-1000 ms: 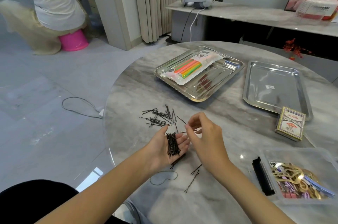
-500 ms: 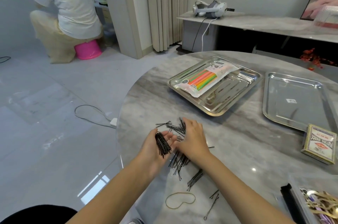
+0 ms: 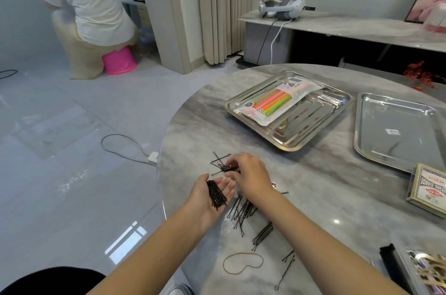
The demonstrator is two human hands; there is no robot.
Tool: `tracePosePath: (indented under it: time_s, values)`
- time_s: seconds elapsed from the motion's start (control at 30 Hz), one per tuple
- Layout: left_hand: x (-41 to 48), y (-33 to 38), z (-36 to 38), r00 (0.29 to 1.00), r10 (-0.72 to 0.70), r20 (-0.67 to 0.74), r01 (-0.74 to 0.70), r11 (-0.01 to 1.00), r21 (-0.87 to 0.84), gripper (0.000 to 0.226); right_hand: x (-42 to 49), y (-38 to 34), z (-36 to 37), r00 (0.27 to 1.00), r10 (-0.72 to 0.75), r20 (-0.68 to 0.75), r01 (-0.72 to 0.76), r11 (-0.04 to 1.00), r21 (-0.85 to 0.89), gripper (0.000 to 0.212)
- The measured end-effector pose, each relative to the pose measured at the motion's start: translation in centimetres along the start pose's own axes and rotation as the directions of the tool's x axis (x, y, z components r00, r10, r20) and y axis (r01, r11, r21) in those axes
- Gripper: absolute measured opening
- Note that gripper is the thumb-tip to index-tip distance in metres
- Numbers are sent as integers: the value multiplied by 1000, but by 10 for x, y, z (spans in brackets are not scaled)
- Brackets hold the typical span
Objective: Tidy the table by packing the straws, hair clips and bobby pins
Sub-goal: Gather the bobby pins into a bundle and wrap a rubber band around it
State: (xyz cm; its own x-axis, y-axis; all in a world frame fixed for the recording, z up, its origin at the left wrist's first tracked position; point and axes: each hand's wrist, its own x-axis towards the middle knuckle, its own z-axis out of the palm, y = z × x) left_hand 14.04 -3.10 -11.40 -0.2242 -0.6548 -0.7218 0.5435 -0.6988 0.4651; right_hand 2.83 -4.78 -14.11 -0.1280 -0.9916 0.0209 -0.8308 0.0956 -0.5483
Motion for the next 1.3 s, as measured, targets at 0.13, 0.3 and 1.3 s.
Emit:
tracePosePath:
  time_s: [0.13,0.3,1.3]
  values:
    - [1,0,-1,1000,-19,11,19,999,31,37,1,2,-11,997,23,75,-22,1000,-15,21]
    - [4,-2,0,1000,-15,12,14,998,57,35,-3,2,-29,987,133,92,-119,982,-143,16]
    - [-19,-32,50,954,-232,189,210,969,132,75,-29,3,-110,843,397,363,-529,732,428,19]
